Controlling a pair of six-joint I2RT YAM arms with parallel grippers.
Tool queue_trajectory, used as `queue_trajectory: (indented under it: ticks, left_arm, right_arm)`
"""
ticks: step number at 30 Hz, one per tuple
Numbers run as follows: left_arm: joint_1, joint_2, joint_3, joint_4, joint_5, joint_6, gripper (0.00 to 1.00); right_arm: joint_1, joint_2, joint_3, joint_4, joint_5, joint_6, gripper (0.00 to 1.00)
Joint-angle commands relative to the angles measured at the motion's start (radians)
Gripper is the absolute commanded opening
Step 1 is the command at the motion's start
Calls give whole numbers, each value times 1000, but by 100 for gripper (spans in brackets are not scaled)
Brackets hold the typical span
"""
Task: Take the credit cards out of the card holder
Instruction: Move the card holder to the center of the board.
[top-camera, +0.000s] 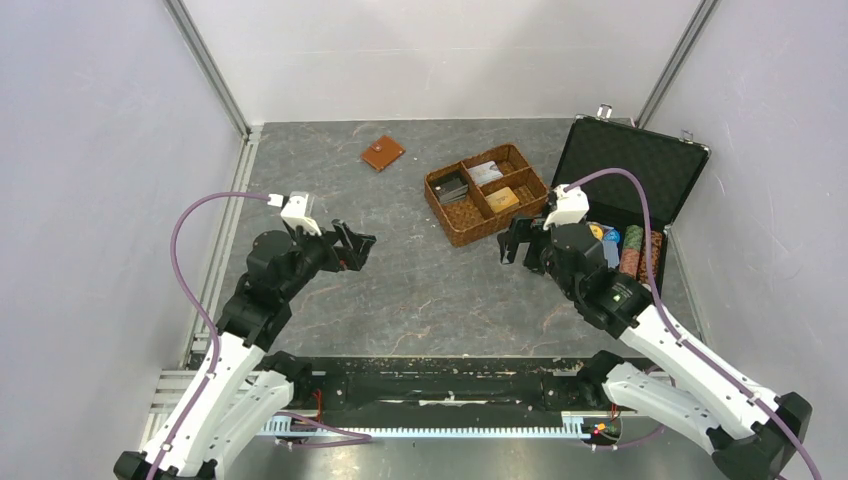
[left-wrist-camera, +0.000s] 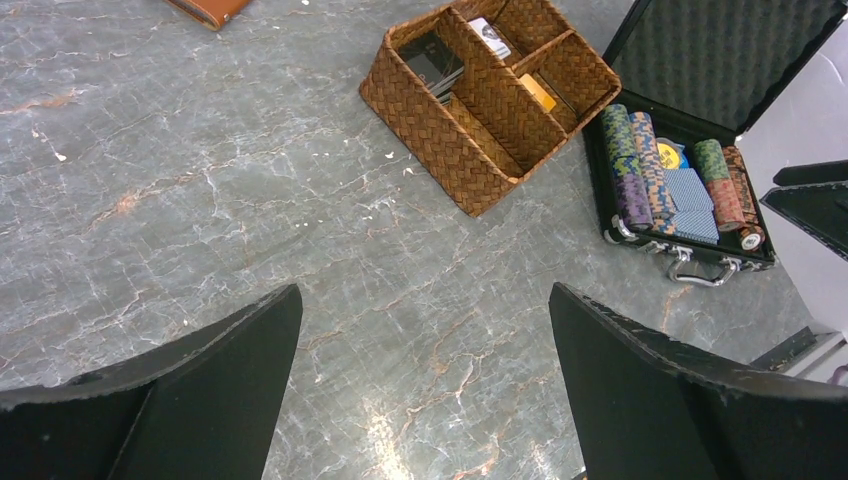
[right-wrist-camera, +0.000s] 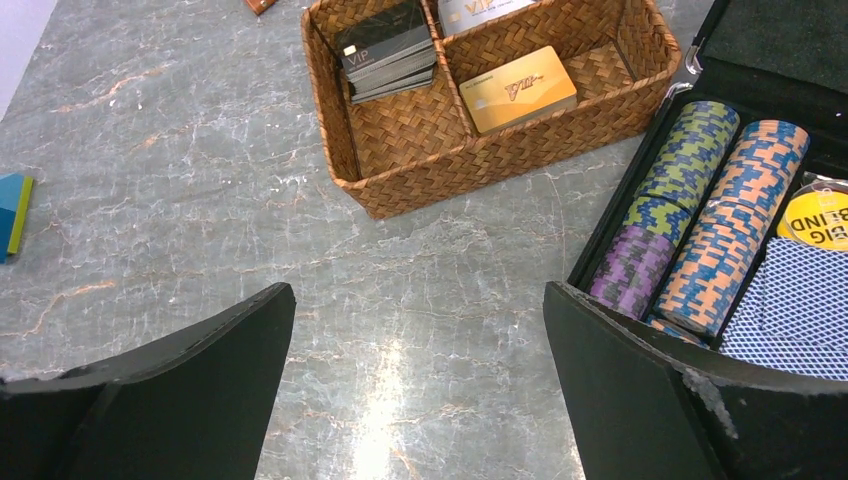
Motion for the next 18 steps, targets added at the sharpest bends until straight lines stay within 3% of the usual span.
queue_trajectory:
  ticks: [1, 6, 10, 18]
  left_arm:
    - [-3, 12, 18, 35, -23, -40, 100]
    - [-2, 43, 34, 24, -95, -45, 100]
    - [2, 103, 89, -24, -238, -150, 100]
    - [108, 410, 273, 28, -120, -371, 98]
  right_arm:
    - [3, -29, 21, 29, 5, 10, 98]
    - [2, -58, -5, 38, -15, 3, 98]
    - [3, -87, -34, 62, -52, -14, 98]
    - [3, -145, -76, 107, -105, -41, 99]
